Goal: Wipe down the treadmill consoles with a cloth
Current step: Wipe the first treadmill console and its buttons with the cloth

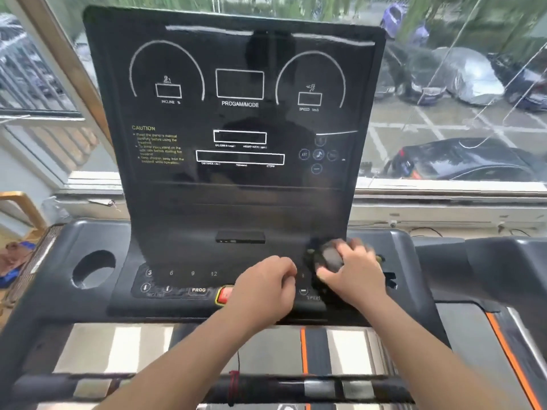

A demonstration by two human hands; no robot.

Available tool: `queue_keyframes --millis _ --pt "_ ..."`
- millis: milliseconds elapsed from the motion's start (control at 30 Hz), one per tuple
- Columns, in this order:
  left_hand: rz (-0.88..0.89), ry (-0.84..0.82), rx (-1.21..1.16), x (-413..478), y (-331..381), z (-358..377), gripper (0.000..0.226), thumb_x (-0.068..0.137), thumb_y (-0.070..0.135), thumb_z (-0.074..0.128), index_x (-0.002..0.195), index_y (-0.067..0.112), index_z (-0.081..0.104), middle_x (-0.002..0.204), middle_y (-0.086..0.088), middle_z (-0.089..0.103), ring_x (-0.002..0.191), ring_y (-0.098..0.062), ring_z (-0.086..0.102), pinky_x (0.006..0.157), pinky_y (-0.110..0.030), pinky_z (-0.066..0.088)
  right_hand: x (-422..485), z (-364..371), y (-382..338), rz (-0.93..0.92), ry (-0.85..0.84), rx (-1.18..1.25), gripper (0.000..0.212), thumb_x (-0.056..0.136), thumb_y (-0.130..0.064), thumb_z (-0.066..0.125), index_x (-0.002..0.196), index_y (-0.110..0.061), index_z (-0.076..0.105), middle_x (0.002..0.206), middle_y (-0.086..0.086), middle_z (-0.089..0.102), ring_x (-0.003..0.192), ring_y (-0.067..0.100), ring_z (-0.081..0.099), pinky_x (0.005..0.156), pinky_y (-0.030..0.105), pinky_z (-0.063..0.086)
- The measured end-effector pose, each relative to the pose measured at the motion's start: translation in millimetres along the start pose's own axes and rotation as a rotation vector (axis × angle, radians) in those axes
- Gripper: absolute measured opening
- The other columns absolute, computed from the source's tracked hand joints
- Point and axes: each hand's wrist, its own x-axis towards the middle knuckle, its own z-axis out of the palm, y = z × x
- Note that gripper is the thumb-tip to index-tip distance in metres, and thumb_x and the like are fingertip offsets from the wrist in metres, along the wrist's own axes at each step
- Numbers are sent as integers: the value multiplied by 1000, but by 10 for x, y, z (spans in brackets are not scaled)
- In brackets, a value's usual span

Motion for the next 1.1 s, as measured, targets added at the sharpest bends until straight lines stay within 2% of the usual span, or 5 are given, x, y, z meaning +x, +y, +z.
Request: queue_keyframes --millis 400,567,767,933,1100 --pt "-139 -122 -68 -604 141 657 24 93 40 53 96 24 71 78 5 73 74 -18 65 71 -34 54 -375 294 59 -227 209 -1 41 70 -52 73 102 -28 67 94 4 54 82 33 52 64 39 50" --pt "-172 -79 -86 -769 -35 803 20 94 39 55 98 28 71 78 7 71 73 -13 63 68 -33 53 -567 397 100 -260 271 37 40 75 -51 69 104 -24 68 96 6 54 85 36 52 69 42 50" --pt "-264 -56 -28 -975 -131 999 32 101 41 51 126 26 65 112 7 72 101 -14 64 88 -31 50 -328 274 13 -200 172 -21 45 81 -60 65 113 -28 64 102 7 54 94 36 52 75 43 52" --pt "-359 -36 -160 -939 -161 974 17 97 39 55 98 30 69 89 12 70 83 -9 62 74 -26 49 -253 191 -143 -102 133 -22 48 85 -62 60 119 -29 60 109 8 56 102 35 53 81 44 53" --pt "-367 2 -218 -939 -182 981 18 94 39 57 91 29 71 80 14 69 79 -9 64 73 -29 54 -695 382 -39 -337 228 24 40 79 -58 63 104 -26 67 94 3 55 84 30 50 66 39 49"
